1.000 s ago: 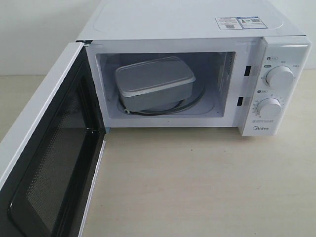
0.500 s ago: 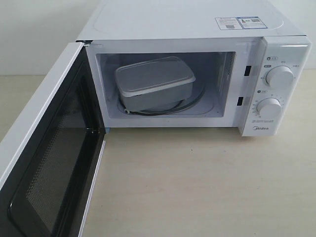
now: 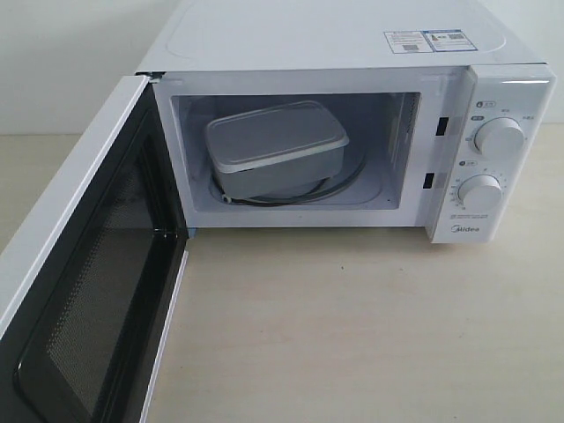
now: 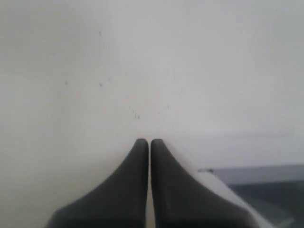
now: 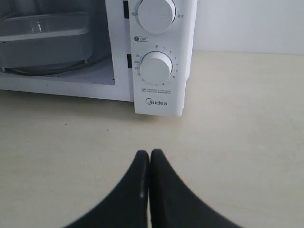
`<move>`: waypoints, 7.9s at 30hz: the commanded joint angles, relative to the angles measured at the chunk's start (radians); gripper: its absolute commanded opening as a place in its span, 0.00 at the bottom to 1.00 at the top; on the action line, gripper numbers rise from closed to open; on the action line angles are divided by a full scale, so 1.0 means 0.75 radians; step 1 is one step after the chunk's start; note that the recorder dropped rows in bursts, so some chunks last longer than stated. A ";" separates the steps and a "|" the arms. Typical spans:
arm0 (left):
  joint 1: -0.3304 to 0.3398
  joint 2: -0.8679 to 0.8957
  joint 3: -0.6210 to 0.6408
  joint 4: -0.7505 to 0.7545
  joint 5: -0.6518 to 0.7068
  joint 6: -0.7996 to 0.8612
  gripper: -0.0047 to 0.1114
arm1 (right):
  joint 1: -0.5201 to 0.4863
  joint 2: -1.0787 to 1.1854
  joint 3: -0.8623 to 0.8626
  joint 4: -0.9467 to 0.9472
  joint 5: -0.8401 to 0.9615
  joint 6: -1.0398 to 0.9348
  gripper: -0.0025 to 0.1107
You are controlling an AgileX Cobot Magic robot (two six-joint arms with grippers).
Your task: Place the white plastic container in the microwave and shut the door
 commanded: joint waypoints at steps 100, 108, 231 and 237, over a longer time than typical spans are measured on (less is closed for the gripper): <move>-0.203 1.844 -1.073 -1.370 1.332 1.317 0.07 | -0.005 -0.007 -0.001 0.000 -0.042 -0.002 0.02; -0.203 1.894 -1.073 -1.420 1.243 1.378 0.07 | -0.005 -0.007 -0.001 0.000 -0.042 -0.002 0.02; -0.311 1.258 -0.770 -1.674 0.704 1.700 0.07 | -0.005 -0.007 -0.001 0.000 -0.042 0.002 0.02; -0.311 1.226 -0.738 -1.674 0.680 1.700 0.07 | -0.005 -0.007 -0.001 0.000 -0.042 0.002 0.02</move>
